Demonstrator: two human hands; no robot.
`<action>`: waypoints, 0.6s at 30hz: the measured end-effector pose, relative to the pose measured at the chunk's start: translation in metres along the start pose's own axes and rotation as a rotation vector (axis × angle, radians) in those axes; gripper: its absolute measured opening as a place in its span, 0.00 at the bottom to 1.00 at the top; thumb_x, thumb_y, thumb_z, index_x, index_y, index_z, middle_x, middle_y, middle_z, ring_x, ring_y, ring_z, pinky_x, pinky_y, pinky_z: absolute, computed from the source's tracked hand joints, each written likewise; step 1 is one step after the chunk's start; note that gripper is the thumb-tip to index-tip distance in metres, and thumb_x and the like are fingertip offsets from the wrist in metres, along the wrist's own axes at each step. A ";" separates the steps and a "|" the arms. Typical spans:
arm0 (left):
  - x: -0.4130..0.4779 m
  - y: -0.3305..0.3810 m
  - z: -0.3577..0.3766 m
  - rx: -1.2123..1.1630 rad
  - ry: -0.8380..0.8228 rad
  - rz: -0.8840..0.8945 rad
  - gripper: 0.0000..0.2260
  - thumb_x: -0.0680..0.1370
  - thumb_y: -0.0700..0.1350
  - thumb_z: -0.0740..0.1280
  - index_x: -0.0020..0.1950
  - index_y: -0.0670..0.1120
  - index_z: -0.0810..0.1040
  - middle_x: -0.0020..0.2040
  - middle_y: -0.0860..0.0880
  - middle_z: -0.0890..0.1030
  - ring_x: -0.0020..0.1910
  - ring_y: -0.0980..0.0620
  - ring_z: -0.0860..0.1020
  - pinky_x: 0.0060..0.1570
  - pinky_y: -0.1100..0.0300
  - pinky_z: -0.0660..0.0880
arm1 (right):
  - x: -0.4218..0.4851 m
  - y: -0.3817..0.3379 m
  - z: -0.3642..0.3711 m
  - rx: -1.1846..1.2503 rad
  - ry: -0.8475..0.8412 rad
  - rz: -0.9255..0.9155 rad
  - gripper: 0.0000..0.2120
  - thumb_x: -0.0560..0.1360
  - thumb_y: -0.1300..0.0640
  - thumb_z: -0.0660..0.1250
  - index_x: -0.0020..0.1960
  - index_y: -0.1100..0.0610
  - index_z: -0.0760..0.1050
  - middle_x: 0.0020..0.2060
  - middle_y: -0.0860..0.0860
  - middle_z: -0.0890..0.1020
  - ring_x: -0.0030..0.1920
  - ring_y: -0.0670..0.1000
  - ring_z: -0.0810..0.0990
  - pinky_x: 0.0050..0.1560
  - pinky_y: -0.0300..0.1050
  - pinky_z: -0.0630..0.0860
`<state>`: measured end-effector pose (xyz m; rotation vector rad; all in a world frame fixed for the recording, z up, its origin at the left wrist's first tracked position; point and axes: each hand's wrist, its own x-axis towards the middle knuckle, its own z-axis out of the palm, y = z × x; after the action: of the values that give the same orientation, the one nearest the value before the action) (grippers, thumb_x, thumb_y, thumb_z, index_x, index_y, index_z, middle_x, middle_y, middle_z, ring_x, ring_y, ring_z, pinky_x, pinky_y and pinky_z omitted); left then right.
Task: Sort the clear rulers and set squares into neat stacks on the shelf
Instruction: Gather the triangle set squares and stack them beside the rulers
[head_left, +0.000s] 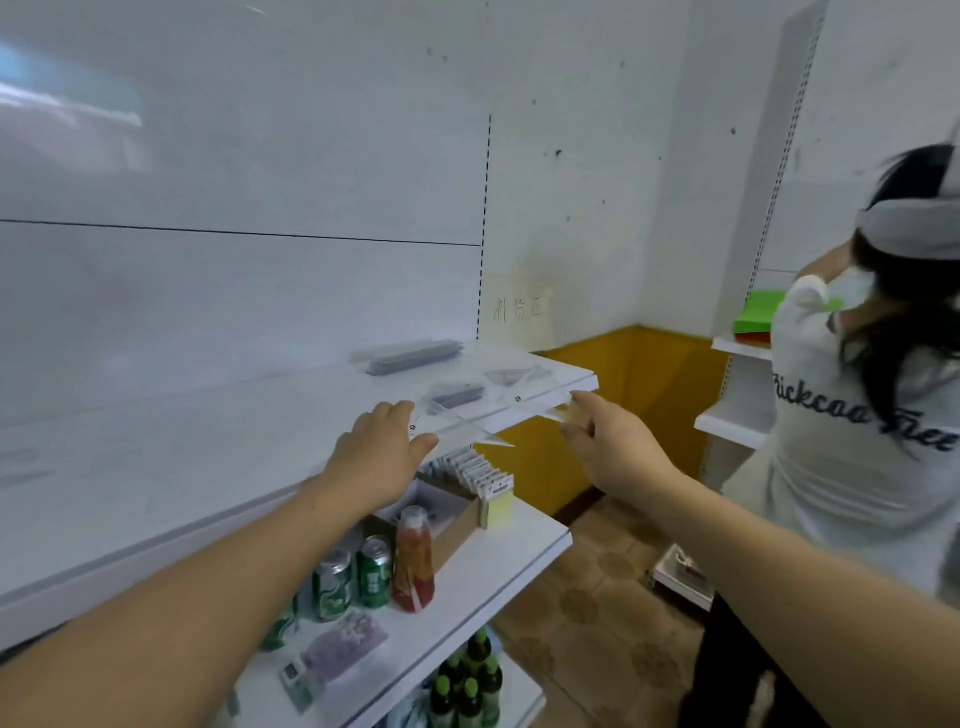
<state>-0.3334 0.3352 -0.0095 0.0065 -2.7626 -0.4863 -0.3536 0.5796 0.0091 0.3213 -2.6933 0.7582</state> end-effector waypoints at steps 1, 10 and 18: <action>0.007 0.005 0.004 0.013 0.009 -0.002 0.24 0.80 0.56 0.56 0.72 0.45 0.62 0.68 0.44 0.69 0.65 0.44 0.68 0.62 0.47 0.69 | 0.005 0.007 -0.001 0.003 0.002 -0.001 0.24 0.81 0.51 0.58 0.75 0.51 0.59 0.68 0.52 0.72 0.65 0.54 0.72 0.62 0.48 0.72; 0.099 0.016 0.038 0.030 0.025 -0.056 0.24 0.80 0.57 0.56 0.72 0.46 0.63 0.70 0.44 0.68 0.66 0.43 0.68 0.63 0.47 0.68 | 0.100 0.057 0.022 0.003 -0.008 -0.029 0.24 0.81 0.50 0.58 0.75 0.51 0.59 0.63 0.52 0.74 0.59 0.52 0.75 0.57 0.45 0.74; 0.188 0.006 0.059 -0.010 0.010 -0.102 0.24 0.80 0.57 0.56 0.74 0.49 0.61 0.71 0.45 0.67 0.69 0.44 0.67 0.65 0.46 0.67 | 0.211 0.083 0.055 -0.002 -0.080 -0.079 0.24 0.80 0.50 0.59 0.75 0.52 0.60 0.66 0.52 0.71 0.63 0.51 0.72 0.62 0.46 0.70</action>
<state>-0.5297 0.3488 0.0014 0.1479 -2.7599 -0.5244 -0.5866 0.5923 0.0034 0.4633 -2.7372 0.7347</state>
